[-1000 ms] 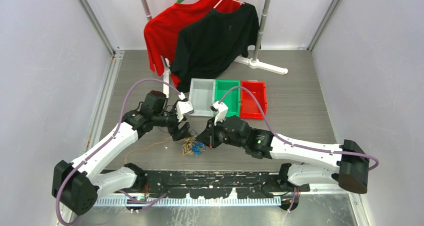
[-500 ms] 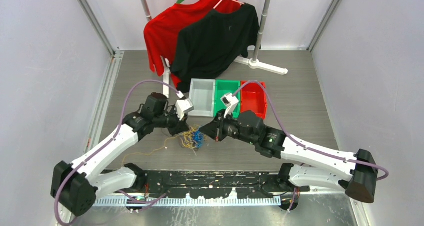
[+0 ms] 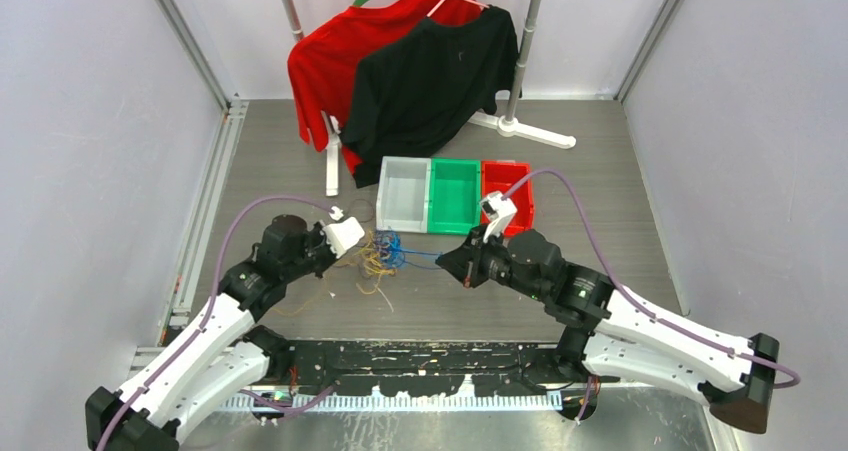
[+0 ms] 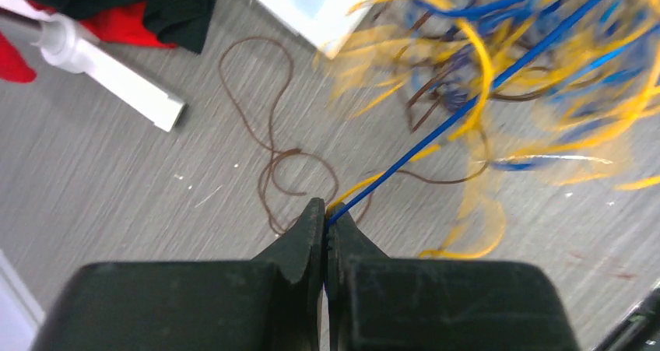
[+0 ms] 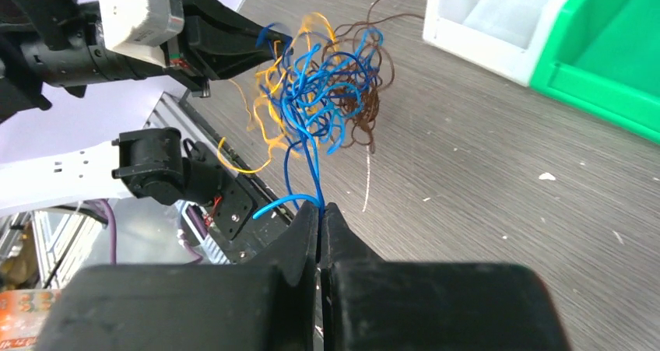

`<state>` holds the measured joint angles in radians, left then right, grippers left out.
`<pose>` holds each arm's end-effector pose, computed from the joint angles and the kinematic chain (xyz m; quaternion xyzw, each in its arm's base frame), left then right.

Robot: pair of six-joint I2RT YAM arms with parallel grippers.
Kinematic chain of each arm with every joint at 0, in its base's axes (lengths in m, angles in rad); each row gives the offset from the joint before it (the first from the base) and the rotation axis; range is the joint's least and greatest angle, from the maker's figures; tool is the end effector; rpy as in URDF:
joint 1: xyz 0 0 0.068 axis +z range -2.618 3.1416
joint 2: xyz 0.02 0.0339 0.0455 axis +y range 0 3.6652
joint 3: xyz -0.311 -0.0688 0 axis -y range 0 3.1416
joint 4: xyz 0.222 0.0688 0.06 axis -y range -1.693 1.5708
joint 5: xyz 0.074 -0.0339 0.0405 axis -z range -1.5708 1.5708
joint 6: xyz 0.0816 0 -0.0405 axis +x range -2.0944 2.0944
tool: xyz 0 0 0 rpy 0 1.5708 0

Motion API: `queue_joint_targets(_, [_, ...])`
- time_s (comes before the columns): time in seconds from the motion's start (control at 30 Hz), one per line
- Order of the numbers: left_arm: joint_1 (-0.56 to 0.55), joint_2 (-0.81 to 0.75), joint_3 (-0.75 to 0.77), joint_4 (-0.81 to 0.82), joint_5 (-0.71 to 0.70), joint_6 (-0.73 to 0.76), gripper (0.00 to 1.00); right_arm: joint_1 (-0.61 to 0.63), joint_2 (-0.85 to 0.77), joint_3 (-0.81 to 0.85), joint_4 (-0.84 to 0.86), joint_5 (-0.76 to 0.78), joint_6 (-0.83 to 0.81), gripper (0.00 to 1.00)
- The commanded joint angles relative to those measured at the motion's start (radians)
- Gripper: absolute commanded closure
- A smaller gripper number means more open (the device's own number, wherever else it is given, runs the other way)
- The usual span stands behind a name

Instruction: Untangle the cables

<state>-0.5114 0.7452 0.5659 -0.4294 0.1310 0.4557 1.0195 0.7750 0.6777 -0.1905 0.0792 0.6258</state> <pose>0.1235 -0.0816 0.2553 0.4381 0.7691 -0.0709 0.4599 0.0964 0.1445 0.3252 -0.1333 0.7897 0.4167 0.4300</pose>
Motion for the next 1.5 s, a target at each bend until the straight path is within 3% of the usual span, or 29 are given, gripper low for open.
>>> queue_joint_targets(0.0, [0.12,0.026,-0.073,0.003,-0.245,0.151,1.0,-0.021,-0.153,0.051,-0.109,0.162,-0.041,0.99])
queue_joint_targets(0.23, [0.282,0.127,-0.138,0.117,-0.211,0.3,1.0,-0.023,-0.268,0.124,-0.236,0.311,-0.087,0.99])
queue_joint_targets(0.53, [0.362,0.154,-0.066,0.07,-0.081,0.27,1.0,-0.023,-0.185,0.159,-0.192,0.26,-0.094,0.99])
queue_joint_targets(0.67, [0.421,0.187,-0.113,0.146,-0.134,0.358,1.0,-0.025,-0.198,0.251,-0.244,0.364,-0.158,0.99])
queue_joint_targets(0.9, [0.614,0.296,-0.19,0.292,-0.087,0.49,1.0,-0.024,-0.252,0.401,-0.337,0.557,-0.257,0.99])
queue_joint_targets(1.17, [0.651,0.402,-0.145,0.357,-0.062,0.508,0.99,-0.025,-0.242,0.454,-0.365,0.526,-0.275,0.99])
queue_joint_targets(1.27, [0.652,0.414,-0.07,0.301,-0.037,0.472,0.84,-0.025,-0.209,0.47,-0.367,0.492,-0.261,0.99])
queue_joint_targets(1.37, [0.652,0.39,0.038,0.127,0.051,0.401,0.39,-0.025,-0.162,0.466,-0.325,0.373,-0.235,0.99])
queue_joint_targets(1.47, [0.651,0.313,0.175,-0.093,0.254,0.343,0.19,-0.025,-0.091,0.456,-0.275,0.254,-0.205,0.99])
